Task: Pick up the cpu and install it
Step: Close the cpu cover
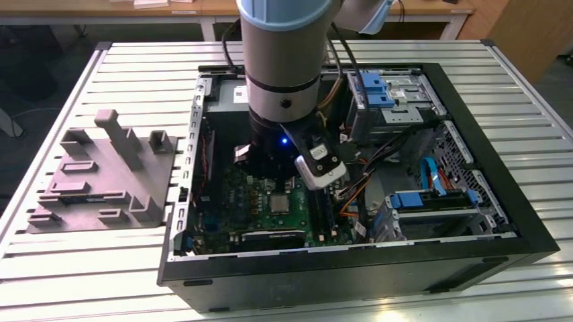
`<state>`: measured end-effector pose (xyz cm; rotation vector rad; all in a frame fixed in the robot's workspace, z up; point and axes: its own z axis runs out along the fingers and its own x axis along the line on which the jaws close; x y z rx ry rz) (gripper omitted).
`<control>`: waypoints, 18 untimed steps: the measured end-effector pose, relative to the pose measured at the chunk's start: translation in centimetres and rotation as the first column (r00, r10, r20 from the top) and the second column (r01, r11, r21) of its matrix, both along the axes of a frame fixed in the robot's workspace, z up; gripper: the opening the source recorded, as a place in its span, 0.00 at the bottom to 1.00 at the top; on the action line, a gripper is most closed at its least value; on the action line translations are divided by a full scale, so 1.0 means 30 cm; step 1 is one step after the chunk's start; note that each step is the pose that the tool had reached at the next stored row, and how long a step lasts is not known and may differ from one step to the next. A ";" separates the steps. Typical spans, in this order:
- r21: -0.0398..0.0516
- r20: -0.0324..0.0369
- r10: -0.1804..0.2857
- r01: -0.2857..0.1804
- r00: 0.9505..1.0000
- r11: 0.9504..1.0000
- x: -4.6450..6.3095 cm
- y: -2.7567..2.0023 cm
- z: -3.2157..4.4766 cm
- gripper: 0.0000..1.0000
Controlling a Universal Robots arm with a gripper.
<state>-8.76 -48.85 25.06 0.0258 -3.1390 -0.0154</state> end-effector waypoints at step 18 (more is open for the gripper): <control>0.000 0.000 0.333 -0.333 0.943 0.943 0.000 0.000 -0.008 0.11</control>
